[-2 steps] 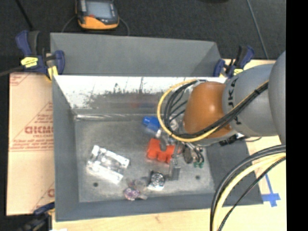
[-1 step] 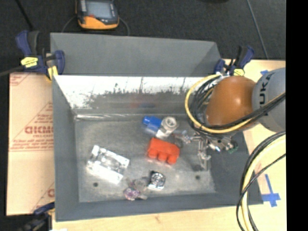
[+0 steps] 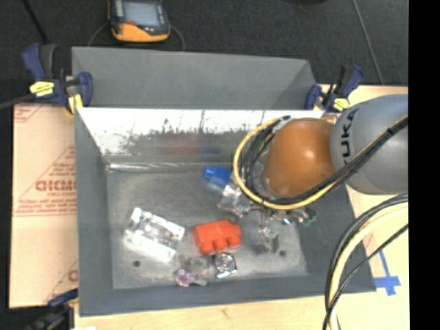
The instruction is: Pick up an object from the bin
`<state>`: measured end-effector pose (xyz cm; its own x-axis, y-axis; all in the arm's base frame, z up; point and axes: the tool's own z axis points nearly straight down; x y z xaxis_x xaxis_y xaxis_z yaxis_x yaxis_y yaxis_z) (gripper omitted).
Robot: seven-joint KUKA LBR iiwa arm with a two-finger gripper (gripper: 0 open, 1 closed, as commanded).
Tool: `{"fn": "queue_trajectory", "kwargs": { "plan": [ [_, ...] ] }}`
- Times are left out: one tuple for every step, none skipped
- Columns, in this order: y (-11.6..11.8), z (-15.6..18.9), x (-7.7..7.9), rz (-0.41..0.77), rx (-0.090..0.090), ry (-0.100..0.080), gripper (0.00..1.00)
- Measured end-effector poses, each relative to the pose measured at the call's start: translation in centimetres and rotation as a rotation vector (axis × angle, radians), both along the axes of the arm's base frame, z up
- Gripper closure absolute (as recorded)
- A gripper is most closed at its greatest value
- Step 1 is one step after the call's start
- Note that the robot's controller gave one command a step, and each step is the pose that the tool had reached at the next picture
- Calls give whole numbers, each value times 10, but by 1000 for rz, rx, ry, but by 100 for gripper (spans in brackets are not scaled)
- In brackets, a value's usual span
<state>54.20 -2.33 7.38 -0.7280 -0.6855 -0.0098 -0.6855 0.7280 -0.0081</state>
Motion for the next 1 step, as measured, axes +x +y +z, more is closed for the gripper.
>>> {"fn": "queue_trajectory", "kwargs": {
  "plan": [
    [57,2,15,53,1,4,0]
  ]
}}
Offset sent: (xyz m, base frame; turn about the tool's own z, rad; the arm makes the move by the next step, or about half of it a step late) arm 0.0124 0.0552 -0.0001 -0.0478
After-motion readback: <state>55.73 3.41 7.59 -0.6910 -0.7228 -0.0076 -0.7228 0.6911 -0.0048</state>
